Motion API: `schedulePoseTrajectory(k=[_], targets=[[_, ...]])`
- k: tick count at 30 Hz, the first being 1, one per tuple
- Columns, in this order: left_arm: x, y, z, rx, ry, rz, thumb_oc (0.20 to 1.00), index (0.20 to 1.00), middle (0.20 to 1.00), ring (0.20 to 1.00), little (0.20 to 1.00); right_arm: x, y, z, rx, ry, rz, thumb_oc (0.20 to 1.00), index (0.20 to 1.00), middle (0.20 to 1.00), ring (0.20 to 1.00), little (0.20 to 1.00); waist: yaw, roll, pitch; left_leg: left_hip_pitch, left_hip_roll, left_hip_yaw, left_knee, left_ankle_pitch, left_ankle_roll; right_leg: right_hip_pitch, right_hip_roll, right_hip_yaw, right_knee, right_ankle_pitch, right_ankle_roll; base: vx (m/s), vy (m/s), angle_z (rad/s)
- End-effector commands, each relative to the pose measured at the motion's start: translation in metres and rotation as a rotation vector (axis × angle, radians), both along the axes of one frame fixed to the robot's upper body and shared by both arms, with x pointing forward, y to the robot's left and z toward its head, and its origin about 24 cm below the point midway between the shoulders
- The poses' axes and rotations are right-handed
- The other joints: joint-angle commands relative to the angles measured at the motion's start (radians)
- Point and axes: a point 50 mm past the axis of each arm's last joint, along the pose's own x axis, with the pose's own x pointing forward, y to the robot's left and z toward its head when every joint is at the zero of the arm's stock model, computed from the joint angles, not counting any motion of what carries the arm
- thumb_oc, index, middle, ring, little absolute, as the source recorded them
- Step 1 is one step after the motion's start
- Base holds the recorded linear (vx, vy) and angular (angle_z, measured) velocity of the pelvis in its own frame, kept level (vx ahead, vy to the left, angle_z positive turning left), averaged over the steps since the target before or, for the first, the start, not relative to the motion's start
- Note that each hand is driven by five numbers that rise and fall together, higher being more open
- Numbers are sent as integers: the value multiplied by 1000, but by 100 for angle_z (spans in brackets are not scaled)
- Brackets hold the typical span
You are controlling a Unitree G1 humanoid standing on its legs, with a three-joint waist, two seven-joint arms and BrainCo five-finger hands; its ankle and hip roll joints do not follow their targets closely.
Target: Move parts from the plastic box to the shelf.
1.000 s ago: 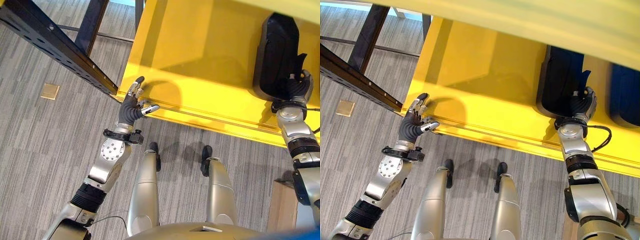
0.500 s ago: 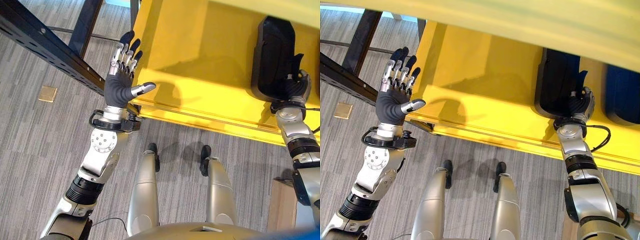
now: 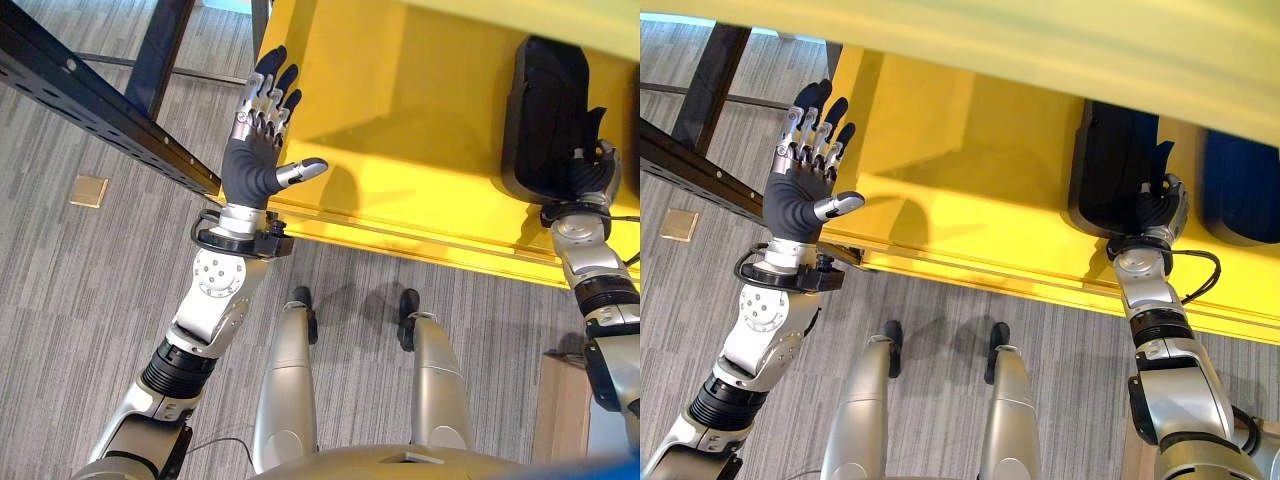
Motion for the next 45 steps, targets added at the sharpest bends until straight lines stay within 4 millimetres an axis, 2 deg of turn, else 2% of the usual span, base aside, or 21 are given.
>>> schedulePoseTrajectory(k=[1,2,3,4,5,13,16,20,24,26,38,45], targets=[[-8,-5,14,-32,-109,-26,1000,1000,1000,1000,1000,2,-5,35,-60,-130,-14,200,200,200,200,200,8,17,-32,11,4,3,-46,14,2,16,28,-58,43,-11,-30,0,0,0],[-7,-5,13,-31,-102,-25,1000,1000,1000,1000,1000,3,-3,36,-53,-138,-8,200,200,200,200,200,9,16,-31,12,4,3,-44,13,3,17,29,-58,42,-10,-30,0,0,0],[-7,-5,13,-31,-102,-25,1000,1000,1000,1000,1000,3,-3,36,-53,-138,-8,504,504,504,504,504,9,16,-31,12,5,3,-45,13,3,17,29,-58,42,-10,-30,0,0,0],[-7,-5,12,-28,-98,-24,1000,1000,1000,1000,1000,4,-3,36,-45,-139,-10,504,504,504,504,504,10,16,-31,11,5,4,-43,13,4,17,29,-58,42,-9,-30,0,0,0],[-7,-4,11,-26,-95,-23,1000,1000,1000,1000,1000,4,-2,36,-40,-140,-7,1000,1000,1000,1000,1000,10,15,-30,12,4,4,-44,13,4,18,29,-57,41,-9,-29,0,0,0],[-5,-4,7,-21,-70,-21,1000,1000,1000,1000,1000,3,8,37,157,-285,49,1000,1000,1000,1000,1000,3,17,-31,10,3,11,-41,9,6,14,28,-54,43,-10,-30,0,0,0],[-5,-2,6,-17,-63,-16,1000,1000,1000,1000,1000,1,11,41,179,-332,75,1000,1000,1000,1000,1000,0,15,-30,11,2,11,-40,8,6,16,28,-52,43,-10,-29,0,0,0],[-5,2,4,-14,-52,11,1000,1000,1000,1000,1000,-18,30,49,233,-516,174,1000,1000,1000,1000,1000,-15,14,-25,11,2,16,-36,6,8,15,26,-49,47,-13,-29,9,2,0],[-6,4,2,-8,-44,20,1000,1000,1000,1000,1000,-27,34,46,237,-549,182,1000,1000,1000,1000,1000,-18,12,-26,12,1,16,-36,6,10,18,27,-48,46,-12,-29,5,0,-1],[-7,5,1,-2,-43,29,1000,1000,1000,1000,1000,-31,34,43,228,-552,182,1000,1000,1000,1000,1000,-19,12,-27,15,1,15,-37,6,11,19,26,-49,47,-13,-28,18,-3,0],[-13,11,0,0,-53,63,1000,1000,1000,1000,1000,-72,39,74,46,-755,167,1000,1000,1000,1000,1000,-33,8,-36,26,0,16,-46,2,11,29,24,-47,45,-16,-25,6,-1,0],[-16,15,-4,0,-54,104,1000,1000,1000,1000,1000,-106,57,71,-113,-773,216,1000,1000,1000,1000,1000,-46,4,-40,23,0,15,-47,5,11,29,26,-49,45,-18,-23,0,0,0]])
